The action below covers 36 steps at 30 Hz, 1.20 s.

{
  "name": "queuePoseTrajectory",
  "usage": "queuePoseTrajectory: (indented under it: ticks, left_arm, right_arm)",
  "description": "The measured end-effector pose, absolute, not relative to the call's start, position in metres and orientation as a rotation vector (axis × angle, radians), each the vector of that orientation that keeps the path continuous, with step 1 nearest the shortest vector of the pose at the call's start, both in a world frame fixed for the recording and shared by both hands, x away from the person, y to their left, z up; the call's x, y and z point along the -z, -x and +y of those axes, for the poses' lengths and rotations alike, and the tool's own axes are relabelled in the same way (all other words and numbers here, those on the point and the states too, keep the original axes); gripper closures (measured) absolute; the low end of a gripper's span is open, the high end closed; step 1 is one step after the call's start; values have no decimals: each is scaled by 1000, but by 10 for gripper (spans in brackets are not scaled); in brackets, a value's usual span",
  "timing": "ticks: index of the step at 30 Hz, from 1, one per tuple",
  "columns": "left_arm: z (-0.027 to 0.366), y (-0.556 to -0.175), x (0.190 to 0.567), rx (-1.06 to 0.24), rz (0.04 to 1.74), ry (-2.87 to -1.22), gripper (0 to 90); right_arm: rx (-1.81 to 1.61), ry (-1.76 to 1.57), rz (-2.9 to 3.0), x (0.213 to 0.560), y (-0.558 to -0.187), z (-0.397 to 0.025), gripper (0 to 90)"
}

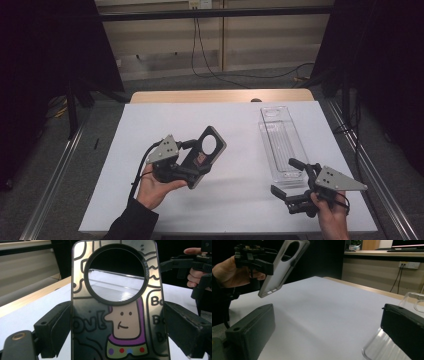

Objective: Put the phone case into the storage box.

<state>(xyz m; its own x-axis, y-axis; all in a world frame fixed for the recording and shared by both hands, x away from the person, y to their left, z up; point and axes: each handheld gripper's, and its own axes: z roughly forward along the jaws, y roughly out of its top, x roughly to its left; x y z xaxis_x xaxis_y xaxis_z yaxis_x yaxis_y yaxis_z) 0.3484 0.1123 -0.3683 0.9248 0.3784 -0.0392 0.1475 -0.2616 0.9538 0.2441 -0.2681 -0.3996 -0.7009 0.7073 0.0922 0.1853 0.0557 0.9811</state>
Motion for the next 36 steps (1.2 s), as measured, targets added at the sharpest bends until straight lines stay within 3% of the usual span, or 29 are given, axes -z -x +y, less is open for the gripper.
queuePoseTrajectory:
  ticks: [36]
  left_arm:
    - [82,-310,383,-35,207,-1852,116]
  right_arm:
    - [-1793,-588,2202,388,-252,-229,8]
